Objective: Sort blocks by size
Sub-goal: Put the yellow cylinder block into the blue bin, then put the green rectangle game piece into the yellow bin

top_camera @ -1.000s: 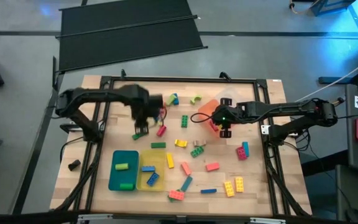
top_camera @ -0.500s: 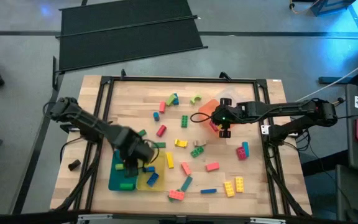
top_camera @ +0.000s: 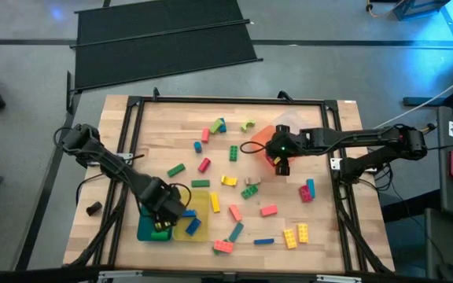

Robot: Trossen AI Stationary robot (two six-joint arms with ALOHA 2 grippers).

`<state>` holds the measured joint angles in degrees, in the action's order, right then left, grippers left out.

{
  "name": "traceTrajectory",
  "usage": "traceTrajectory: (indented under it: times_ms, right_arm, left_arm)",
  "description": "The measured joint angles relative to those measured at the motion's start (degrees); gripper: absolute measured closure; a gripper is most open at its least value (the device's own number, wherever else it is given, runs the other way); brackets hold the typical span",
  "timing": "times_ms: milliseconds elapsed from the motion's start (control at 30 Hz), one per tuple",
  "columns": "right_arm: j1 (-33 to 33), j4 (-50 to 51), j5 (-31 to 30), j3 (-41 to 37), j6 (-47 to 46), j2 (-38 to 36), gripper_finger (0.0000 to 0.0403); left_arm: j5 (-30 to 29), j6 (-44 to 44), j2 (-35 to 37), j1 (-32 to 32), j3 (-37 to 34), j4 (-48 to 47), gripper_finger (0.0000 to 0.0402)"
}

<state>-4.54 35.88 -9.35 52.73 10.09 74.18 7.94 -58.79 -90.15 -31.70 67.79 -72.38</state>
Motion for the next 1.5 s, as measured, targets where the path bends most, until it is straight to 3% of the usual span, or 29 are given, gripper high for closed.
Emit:
traceTrajectory:
  times_ms: [233,333,633,1067,1367,1500]
  right_arm:
    - [0.80,-3.44,18.09,0.00,3.07,0.01,0.0161]
    - [3.10,-4.64,20.49,0.00,6.81,0.01,0.0161]
    - [10.72,-13.14,20.46,0.13,9.92,3.60,0.0161]
    - [12.83,-19.50,18.45,0.04,15.38,19.40,0.0162]
    - [12.78,-19.74,9.87,0.04,15.92,25.43,0.0162]
    - [12.76,-19.70,9.01,0.09,15.86,26.16,0.0162]
  left_arm:
    - [-0.03,2.45,0.00,0.09,-0.94,0.04,0.0246]
    - [-1.42,3.67,0.00,0.13,-0.94,0.58,0.0246]
    - [-8.56,5.49,0.00,0.13,-0.94,7.51,0.0245]
    - [-11.79,5.67,0.02,0.24,-0.91,16.41,0.0245]
    - [-11.84,5.67,0.02,0.24,-0.89,18.05,0.0245]
    - [-11.85,5.94,0.02,0.24,-0.89,17.96,0.0245]
